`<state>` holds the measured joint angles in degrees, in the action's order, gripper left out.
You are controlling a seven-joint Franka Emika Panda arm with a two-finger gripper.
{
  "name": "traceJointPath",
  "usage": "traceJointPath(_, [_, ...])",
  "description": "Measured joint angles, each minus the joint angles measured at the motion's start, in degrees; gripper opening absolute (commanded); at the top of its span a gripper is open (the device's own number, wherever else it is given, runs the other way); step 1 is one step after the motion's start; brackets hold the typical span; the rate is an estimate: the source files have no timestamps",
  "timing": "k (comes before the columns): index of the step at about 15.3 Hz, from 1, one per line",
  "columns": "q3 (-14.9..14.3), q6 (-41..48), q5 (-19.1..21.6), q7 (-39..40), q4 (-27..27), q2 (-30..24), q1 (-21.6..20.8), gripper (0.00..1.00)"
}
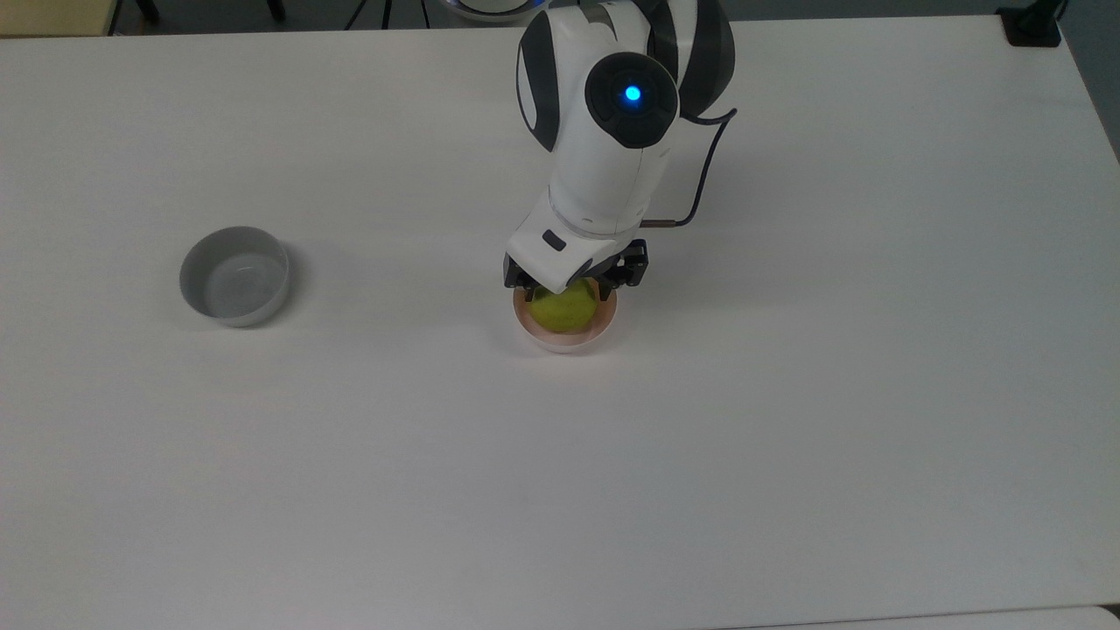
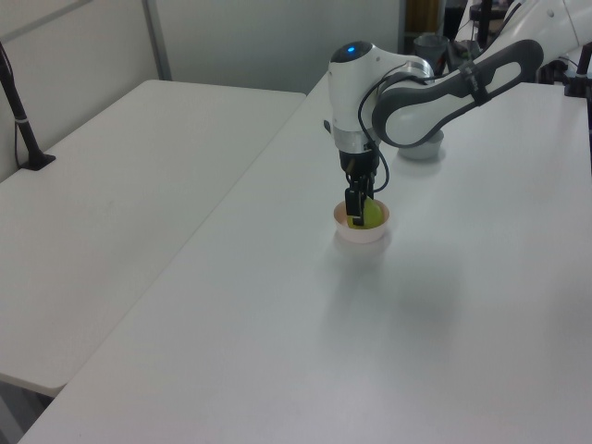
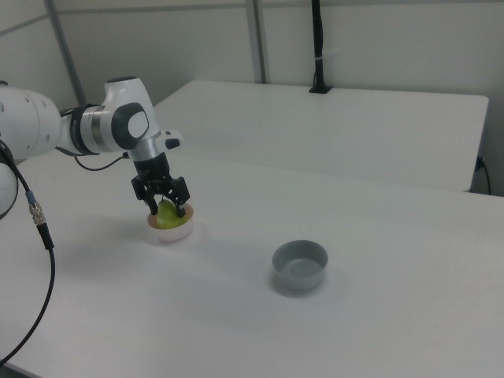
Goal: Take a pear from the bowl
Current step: 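Close the gripper around the green pear inside the pink bowl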
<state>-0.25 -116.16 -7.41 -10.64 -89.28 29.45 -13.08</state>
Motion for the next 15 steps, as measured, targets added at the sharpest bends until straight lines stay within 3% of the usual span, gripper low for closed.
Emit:
traceJointPath(6, [0.0, -0.5, 0.0, 0.0, -0.1, 0.5, 0.0, 0.82])
traceJointPath(10, [0.0, -0.5, -0.5, 0.0, 0.0, 0.5, -0.2, 0.63])
traceJointPath(15, [0.0, -0.5, -0.6, 0.0, 0.0, 0.5, -0.2, 0.56])
